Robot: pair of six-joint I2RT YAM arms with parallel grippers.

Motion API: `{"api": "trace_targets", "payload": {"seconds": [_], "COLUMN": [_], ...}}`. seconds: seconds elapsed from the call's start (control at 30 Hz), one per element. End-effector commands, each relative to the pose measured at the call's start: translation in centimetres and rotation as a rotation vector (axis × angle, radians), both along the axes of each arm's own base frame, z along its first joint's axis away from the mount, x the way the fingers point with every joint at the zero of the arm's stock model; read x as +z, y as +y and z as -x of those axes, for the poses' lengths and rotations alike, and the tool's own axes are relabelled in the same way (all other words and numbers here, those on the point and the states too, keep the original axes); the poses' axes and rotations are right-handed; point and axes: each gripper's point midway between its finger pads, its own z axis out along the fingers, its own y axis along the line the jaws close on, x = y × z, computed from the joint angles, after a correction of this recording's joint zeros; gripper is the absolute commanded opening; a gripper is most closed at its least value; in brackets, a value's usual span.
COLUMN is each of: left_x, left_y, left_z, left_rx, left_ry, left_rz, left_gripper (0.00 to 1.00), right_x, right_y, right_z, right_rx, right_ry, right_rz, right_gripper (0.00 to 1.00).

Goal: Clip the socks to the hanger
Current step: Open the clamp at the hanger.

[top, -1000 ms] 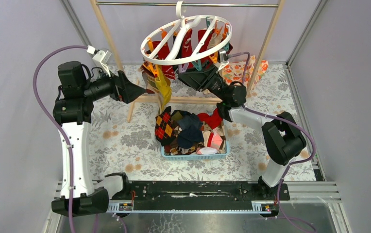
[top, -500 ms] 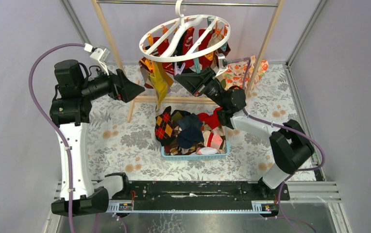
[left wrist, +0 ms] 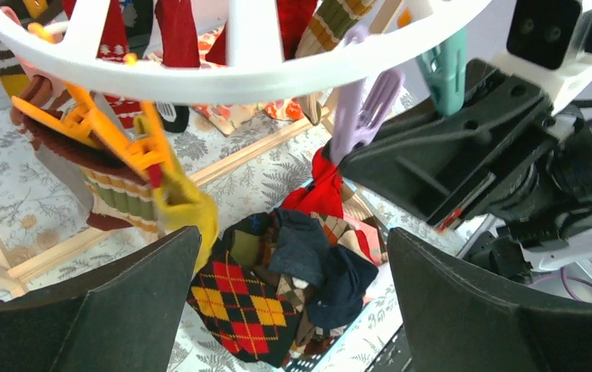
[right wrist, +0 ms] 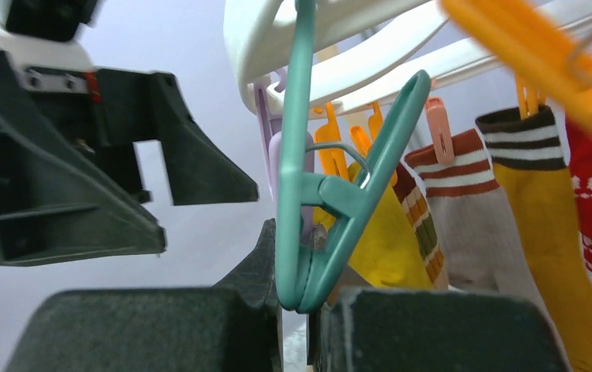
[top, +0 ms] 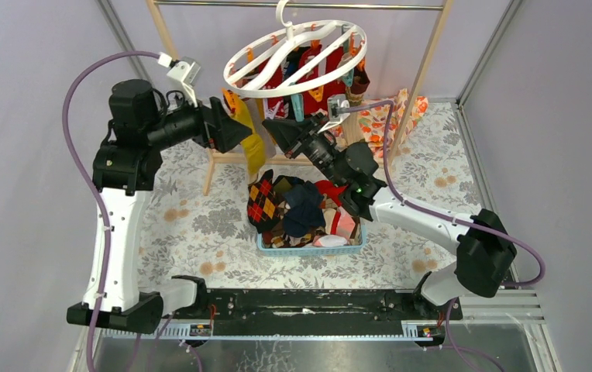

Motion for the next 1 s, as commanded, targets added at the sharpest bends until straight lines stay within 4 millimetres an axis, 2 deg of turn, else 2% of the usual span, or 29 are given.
{"api": "trace_targets", "payload": {"seconds": [0.0,0.2,0.43,0.63,0.83,0.97], "left_x": [2.7,2.9,4.3,3.7,3.3,3.2], "left_y": [-0.9,-2.5,-4.2,-4.9,-5.5,-5.6], "left_z": [-0.8,-1.8,-3.1,-4.8,-5.4,-5.7], "left_rx": [0.053,0.052,0.041,0.044,0.034,0.035], "left_ry": [-0.077,-0.08,-0.135,-0.12,-0.118,-0.122], "left_rz": [0.004,-0.012,0.006,0.017,0.026,0.033], "left_gripper": [0.97,0.93,0.89,0.84,0.81,0.74], "right_x": [0.8,0.9,1.3,1.4,1.4,1.3], "right_y": [-0.8,0.2,1.0,1.3,1.7,2.3], "right_z": [-2.3,-1.7,-1.1,-0.8,-0.6,-0.5], "right_rx": [-0.232,-0.288,-0.291,-0.286,-0.271,-0.252], "right_ry": [-0.035,-0.055,-0.063,-0.066,-0.072,-0.075], "right_rz": [0.101,0.137,0.148,0.16,0.174,0.191], "right_gripper": [0.0,0.0,0.0,0.0,0.0,0.0]}}
